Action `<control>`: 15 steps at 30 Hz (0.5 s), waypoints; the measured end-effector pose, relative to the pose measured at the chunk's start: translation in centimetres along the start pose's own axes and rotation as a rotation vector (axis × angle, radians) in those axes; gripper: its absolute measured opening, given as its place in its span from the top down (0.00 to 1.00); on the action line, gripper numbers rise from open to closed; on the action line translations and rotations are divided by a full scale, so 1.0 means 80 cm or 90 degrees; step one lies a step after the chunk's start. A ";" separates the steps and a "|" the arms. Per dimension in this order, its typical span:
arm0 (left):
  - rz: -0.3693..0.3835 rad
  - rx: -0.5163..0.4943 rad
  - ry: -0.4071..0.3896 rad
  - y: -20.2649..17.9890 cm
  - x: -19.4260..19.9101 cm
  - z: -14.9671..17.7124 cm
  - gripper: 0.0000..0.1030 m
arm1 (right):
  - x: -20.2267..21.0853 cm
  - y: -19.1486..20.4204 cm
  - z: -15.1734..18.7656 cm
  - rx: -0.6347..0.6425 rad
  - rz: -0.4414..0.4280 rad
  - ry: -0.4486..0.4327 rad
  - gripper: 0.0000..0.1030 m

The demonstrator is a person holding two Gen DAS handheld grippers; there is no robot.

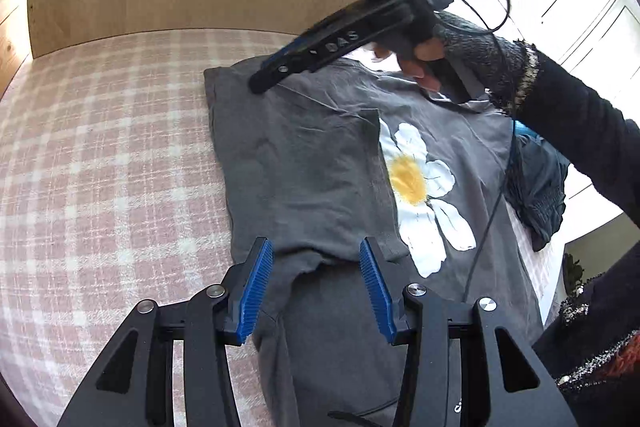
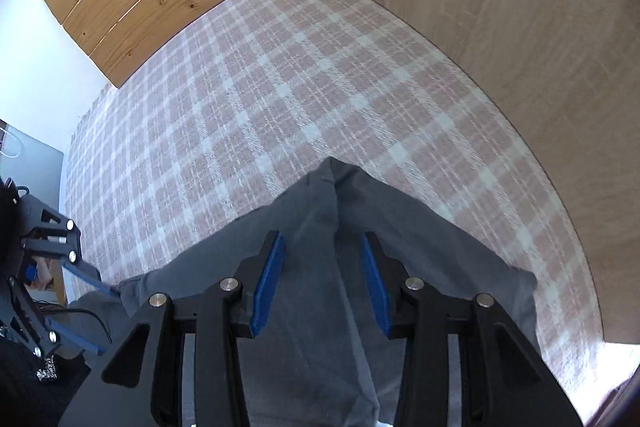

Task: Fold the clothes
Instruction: 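Open both grippers to release the folded shirt side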

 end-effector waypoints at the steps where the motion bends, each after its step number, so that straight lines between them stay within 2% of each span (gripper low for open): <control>1: 0.009 -0.011 0.005 -0.004 -0.004 -0.001 0.57 | -0.006 0.005 -0.005 0.008 0.009 0.011 0.67; 2: 0.015 -0.024 0.012 -0.010 -0.009 0.000 0.57 | -0.012 0.010 -0.009 0.017 0.018 0.021 0.72; 3: 0.023 -0.035 0.021 -0.015 -0.015 0.000 0.57 | -0.017 0.014 -0.014 0.027 0.028 0.025 0.83; 4: 0.028 -0.040 0.032 -0.016 -0.023 0.002 0.57 | -0.021 0.019 -0.018 0.037 0.039 0.028 0.85; 6: -0.021 -0.029 0.060 -0.002 -0.042 0.005 0.57 | -0.023 0.026 -0.031 0.055 0.087 0.003 0.86; 7: -0.066 -0.015 0.073 0.011 -0.048 0.008 0.60 | -0.021 0.030 -0.034 0.058 0.103 -0.006 0.86; 8: -0.086 -0.001 0.061 0.020 -0.045 0.009 0.69 | -0.020 0.033 -0.038 0.061 0.120 -0.015 0.86; 9: -0.084 0.018 0.048 0.026 -0.037 0.011 0.73 | -0.019 0.037 -0.041 0.064 0.135 -0.024 0.86; 11: -0.074 0.040 0.026 0.029 -0.021 0.016 0.73 | -0.006 0.041 -0.035 0.066 0.143 -0.039 0.86; 15: -0.036 0.010 0.011 0.004 -0.001 0.029 0.65 | 0.020 0.049 -0.017 0.061 0.148 -0.066 0.86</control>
Point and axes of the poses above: each gripper's, at about its wrist camera, not at the fingertips, and x roughly against the way its jaws point, y to its left, z to its underside, the point moved 6 cm from there along -x, roughly the way its jaws point, and after that the axes turned 15 degrees about y, right-handed, at the moved point
